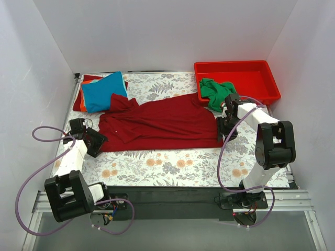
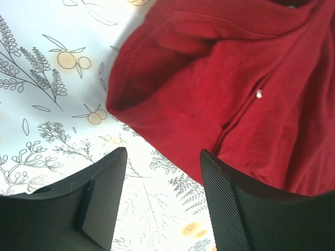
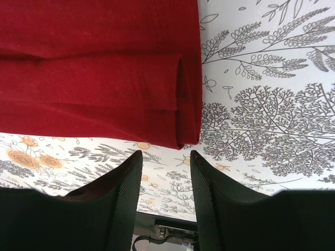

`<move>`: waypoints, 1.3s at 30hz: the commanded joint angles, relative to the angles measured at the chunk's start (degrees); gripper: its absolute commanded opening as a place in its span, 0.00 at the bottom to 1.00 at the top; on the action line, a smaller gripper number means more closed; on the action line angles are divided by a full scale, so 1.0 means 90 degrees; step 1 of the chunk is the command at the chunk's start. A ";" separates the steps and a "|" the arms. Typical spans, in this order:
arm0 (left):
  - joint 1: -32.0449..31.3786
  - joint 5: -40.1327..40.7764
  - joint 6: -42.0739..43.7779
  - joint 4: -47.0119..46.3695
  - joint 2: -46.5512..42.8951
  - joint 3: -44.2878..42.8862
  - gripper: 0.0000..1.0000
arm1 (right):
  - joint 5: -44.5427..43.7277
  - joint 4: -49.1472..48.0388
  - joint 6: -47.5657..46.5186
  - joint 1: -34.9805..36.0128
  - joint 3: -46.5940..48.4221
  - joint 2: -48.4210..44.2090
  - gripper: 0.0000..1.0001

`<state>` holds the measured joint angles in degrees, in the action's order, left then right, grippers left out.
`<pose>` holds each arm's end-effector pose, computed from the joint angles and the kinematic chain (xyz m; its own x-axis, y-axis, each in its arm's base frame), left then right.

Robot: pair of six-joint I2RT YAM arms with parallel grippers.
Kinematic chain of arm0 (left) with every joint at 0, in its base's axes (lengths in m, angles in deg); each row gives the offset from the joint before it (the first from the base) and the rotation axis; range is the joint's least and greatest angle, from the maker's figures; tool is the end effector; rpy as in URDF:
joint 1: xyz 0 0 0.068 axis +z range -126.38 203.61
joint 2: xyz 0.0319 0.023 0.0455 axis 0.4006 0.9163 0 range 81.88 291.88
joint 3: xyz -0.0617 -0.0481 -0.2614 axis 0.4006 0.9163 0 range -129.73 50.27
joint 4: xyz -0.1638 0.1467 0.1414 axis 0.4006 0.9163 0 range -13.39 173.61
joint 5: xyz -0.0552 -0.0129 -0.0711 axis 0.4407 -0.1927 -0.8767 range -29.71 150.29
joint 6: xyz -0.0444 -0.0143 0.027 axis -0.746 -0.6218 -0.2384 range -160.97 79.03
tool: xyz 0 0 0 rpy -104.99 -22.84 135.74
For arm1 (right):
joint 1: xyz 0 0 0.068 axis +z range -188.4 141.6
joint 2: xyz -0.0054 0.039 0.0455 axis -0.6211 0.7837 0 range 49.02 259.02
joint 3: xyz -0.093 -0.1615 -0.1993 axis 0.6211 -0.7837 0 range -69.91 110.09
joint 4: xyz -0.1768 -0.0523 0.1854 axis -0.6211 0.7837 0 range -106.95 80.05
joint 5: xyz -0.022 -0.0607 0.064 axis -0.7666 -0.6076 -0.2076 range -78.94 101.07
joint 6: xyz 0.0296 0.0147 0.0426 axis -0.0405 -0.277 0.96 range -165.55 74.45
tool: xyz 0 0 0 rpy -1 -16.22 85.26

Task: Fold and stack the t-shirts
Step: Fold the tshirt

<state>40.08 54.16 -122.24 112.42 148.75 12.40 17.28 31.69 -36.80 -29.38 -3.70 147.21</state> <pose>0.1988 0.0547 0.1910 0.1038 -0.9941 0.0311 -0.8939 -0.1069 -0.4353 0.3106 0.0532 0.1880 -0.9895 -0.0038 -0.1448 -0.0229 0.9912 0.1304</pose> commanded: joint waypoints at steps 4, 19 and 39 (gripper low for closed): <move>0.0065 0.0183 -0.0081 -0.0170 0.0382 0.0174 0.51 | 0.0158 -0.0277 -0.0006 -0.0025 -0.0365 -0.0051 0.45; 0.0084 0.0603 -0.0188 -0.0942 0.0929 0.0526 0.36 | 0.0305 -0.0463 0.0092 -0.0025 -0.0511 0.0125 0.40; 0.0123 0.0535 -0.0100 -0.1362 0.1271 0.0487 0.22 | -0.0242 -0.0561 0.0160 -0.0055 -0.0326 0.0408 0.45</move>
<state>40.81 56.63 -123.92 100.05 158.60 15.57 15.62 28.00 -35.27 -29.45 -8.09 149.83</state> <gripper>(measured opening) 0.224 0.456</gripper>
